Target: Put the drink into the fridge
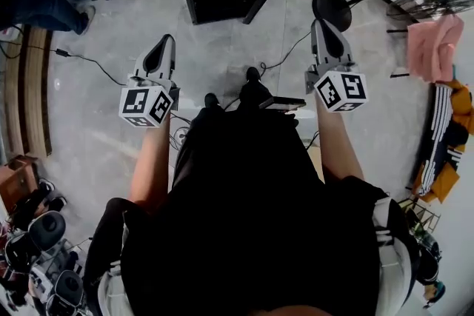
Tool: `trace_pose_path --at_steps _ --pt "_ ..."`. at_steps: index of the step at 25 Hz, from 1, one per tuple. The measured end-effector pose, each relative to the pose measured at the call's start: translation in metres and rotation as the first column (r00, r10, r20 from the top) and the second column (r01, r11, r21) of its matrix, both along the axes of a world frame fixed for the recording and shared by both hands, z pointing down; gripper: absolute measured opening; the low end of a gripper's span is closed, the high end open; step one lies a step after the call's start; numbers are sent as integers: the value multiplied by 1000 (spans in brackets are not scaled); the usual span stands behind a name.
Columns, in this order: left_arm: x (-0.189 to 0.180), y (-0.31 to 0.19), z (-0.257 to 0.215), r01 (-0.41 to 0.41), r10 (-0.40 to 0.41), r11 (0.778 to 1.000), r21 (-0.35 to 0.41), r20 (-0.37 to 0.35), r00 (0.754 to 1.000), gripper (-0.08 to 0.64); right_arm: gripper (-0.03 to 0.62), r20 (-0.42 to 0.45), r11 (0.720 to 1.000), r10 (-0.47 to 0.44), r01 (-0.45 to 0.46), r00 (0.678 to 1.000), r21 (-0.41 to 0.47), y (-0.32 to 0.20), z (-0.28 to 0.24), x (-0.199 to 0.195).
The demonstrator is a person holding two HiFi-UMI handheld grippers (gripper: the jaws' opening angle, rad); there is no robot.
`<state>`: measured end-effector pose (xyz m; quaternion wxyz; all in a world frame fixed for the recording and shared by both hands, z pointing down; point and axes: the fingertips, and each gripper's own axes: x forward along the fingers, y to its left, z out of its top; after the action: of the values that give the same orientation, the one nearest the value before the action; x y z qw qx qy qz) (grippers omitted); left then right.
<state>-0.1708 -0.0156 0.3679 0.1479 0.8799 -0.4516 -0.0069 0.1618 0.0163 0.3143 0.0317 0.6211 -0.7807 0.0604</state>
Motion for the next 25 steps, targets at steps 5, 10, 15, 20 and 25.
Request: trace_pose_path --at_steps 5,10,15,20,25 --pt "6 19 23 17 -17 1000 -16 5 1000 15 21 -24 999 -14 13 1000 -31 5 5 2" --pt "0 19 17 86 -86 996 -3 20 996 14 21 -15 997 -83 83 996 4 -10 10 -21" --pt "18 5 -2 126 -126 992 -2 -23 992 15 21 57 989 -145 146 988 -14 -19 24 -28" --pt "65 -16 -20 73 -73 997 35 -9 997 15 21 62 984 -171 173 983 -34 -28 36 -19" --pt "90 -25 -15 36 -36 999 6 2 999 15 21 71 983 -182 184 981 -13 -37 34 -6"
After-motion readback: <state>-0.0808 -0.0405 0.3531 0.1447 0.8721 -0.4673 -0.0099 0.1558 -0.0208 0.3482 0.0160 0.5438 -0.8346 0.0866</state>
